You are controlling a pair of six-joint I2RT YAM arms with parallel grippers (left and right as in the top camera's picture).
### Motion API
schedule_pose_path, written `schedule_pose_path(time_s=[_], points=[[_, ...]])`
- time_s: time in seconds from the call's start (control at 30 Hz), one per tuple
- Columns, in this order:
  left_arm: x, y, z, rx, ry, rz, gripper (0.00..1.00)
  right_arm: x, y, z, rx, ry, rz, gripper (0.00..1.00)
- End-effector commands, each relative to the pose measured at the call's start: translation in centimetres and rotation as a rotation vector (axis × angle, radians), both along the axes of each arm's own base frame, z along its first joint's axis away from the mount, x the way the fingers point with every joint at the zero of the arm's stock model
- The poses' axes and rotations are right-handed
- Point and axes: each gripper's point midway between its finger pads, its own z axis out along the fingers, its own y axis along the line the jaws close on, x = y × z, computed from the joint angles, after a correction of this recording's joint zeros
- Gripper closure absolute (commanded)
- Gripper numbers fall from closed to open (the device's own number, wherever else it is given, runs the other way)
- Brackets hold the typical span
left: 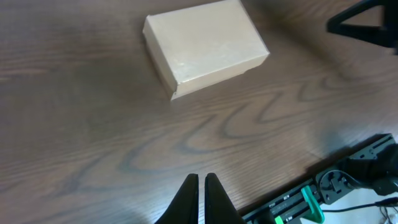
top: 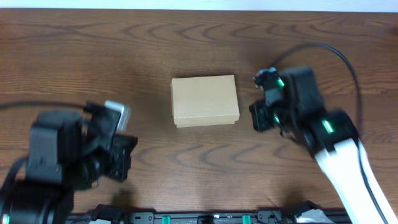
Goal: Pack container
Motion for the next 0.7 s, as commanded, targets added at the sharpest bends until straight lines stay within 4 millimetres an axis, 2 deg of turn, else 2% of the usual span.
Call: schedule_pose_path(time_s=[0.0,0.1,0.17,0.27,0.37,0.4,0.43,0.47,0.67], points=[[-1.8,-0.3,-1.4,-0.027,-0.023,-0.037,0.94,-3.8,-0.3,-1.7,0.014,-0.003,0.030,0.98],[-2.7,-1.2,-3.1,-0.082,-0.036,-0.082,0.94,-6.8,-0.6,-3.7,0.086,-0.014,0.027,0.98],[-3.0,-1.6,-4.4,-0.105,-0.036,-0.101,0.94,-8.3,-0.5,-4.2,0.156,-0.038,0.024,0.99],[-2.5,-1.7,-5.9,-0.123,-0.026,-0.080,0.94,-9.5,-0.5,-3.4,0.236,-0.107,0.022,0.98],[-1.7,-1.8,-6.5,-0.138,-0.012,-0.050,0.94,-10.3,-0.8,-1.9,0.269,-0.188,0.029,0.99],[-1.5,-1.7,-6.6,-0.139,-0.010,-0.039,0.91,-10.4,-0.9,-1.6,0.276,-0.205,0.031,0.82],[-1.3,-1.6,-6.8,-0.138,-0.004,-0.025,0.68,-10.6,-1.0,-1.3,0.281,-0.217,0.032,0.40],[-1.1,-1.4,-6.9,-0.136,0.009,0.003,0.05,-10.6,-1.0,-1.2,0.284,-0.223,0.033,0.01],[-1.3,-1.3,-7.4,-0.151,0.059,0.036,0.05,-11.8,-1.0,-2.6,0.296,-0.123,0.020,0.01]])
